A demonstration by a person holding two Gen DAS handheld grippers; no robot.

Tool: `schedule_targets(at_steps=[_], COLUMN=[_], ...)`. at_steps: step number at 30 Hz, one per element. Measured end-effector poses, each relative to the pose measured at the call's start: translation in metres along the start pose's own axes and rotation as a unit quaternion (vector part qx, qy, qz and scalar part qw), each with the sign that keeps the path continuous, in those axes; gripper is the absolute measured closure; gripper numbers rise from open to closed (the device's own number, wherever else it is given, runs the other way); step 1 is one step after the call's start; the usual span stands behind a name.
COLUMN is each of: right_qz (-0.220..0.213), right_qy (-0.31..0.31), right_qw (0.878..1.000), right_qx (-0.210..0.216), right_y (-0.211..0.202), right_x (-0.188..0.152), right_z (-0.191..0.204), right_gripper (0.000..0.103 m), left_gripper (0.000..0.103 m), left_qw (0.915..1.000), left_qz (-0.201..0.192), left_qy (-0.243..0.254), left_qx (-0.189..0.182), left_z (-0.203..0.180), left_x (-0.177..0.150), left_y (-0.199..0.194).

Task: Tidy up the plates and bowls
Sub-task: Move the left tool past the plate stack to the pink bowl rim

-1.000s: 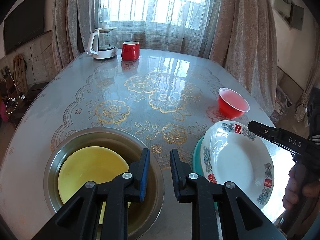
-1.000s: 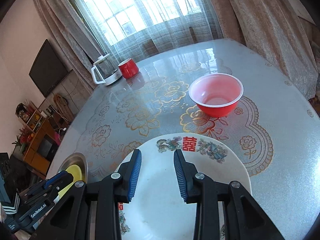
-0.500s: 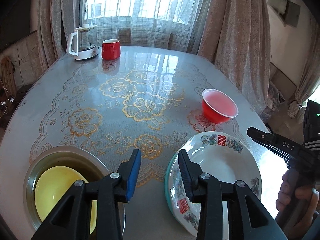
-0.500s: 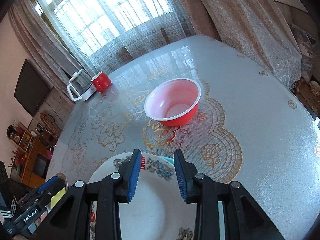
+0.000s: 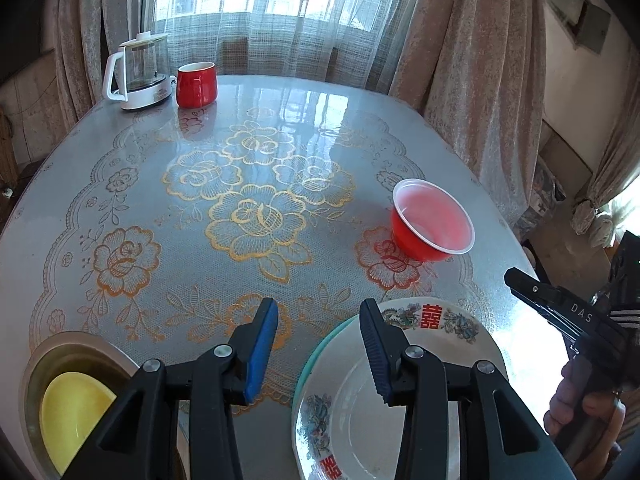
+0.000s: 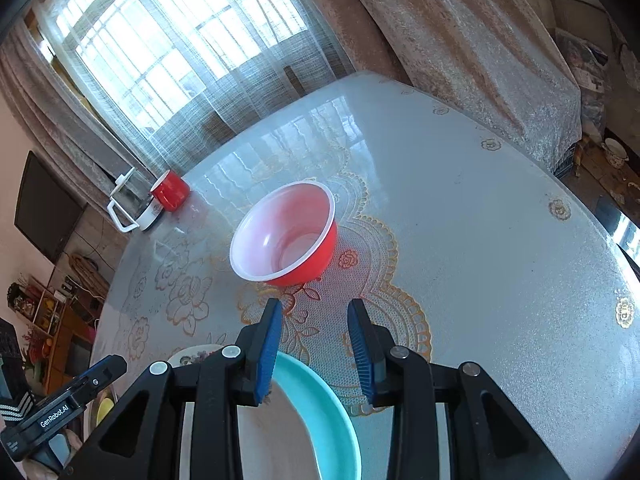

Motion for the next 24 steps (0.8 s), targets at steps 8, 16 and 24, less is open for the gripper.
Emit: schedule_targets(at_steps=[8, 16, 24], right_qz=[-0.001, 0.005, 0.024], right_qy=[0.008, 0.017, 0.022], right_qw=[1.0, 1.0, 0.999], right_qx=[0.01, 0.018, 0.023], right_y=[0.009, 0.022, 0.037], right_x=[0.017, 0.026, 0.037], right_z=[-0.002, 0.001, -0.002], right_gripper=[0.069, 0.069, 0.069], left_gripper=[0.066, 0.073, 0.073], left_qw=[0.9998, 0.9991, 0.996], left_qz=[-0.009, 0.009, 0.04], left_qy=[0.017, 0.015, -0.024], left_qx=[-0.006, -0.038, -0.076], left_z=[-0.007, -0.019, -0.029], left_x=[0.015, 0.032, 0.049], left_y=[0.015, 0.035, 0.061])
Point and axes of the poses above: each gripper's, at about its wrist camera, not at the fingertips, and y roughly the way its jaws point, z to its left, x to its top, the point moved 2 cm from there along y, roughly the way its jaws point, and after that the axes turned 14 degrees about y, right-handed, at the moved point
